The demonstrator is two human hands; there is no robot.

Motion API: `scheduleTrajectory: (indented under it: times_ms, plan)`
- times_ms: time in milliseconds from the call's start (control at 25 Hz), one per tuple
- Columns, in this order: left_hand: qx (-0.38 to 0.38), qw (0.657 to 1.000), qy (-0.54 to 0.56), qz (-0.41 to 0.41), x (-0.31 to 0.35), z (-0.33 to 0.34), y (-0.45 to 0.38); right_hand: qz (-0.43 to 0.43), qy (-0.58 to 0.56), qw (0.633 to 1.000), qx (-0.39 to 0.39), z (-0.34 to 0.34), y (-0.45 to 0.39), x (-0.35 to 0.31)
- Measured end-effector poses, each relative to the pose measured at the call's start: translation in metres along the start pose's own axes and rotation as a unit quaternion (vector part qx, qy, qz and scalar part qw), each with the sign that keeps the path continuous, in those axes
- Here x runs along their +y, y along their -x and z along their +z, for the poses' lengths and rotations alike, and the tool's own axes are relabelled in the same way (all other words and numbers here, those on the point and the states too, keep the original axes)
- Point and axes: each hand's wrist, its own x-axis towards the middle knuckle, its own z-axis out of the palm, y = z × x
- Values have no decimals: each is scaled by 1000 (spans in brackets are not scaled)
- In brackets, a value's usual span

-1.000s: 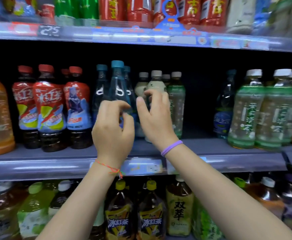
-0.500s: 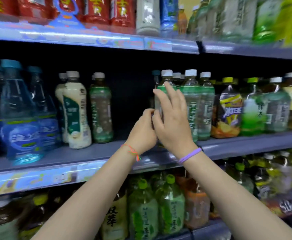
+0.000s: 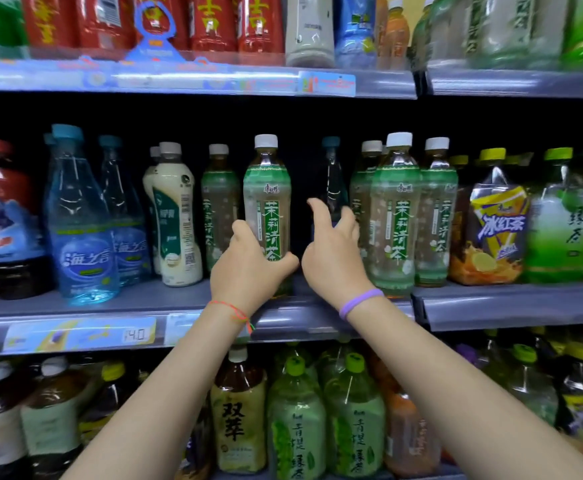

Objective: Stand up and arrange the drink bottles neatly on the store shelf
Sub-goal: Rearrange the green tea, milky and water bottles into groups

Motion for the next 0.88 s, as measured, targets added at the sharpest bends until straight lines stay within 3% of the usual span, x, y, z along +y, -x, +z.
scheduleTrajectory:
  times_ms: [240, 360, 520, 600, 720, 880]
  plan:
    - [33, 999, 35, 1, -20, -9, 5, 31, 154, 987, 21, 21, -45, -16]
    - [50, 999, -2, 12, -27, -18, 4, 20, 302, 949, 89, 19, -69, -11]
    - [51, 998, 25, 6, -38, -25, 2, 30, 407, 909, 87, 25, -91, -14]
    - [55, 998, 28, 9, -38, -24, 2, 0, 398, 911, 111, 29, -87, -14]
    - [65, 997, 30, 15, -40, -21, 3, -52, 291, 946, 136, 26, -65, -15]
    - [64, 997, 26, 19, -39, -20, 3, -150, 249, 944, 154, 24, -27, -16]
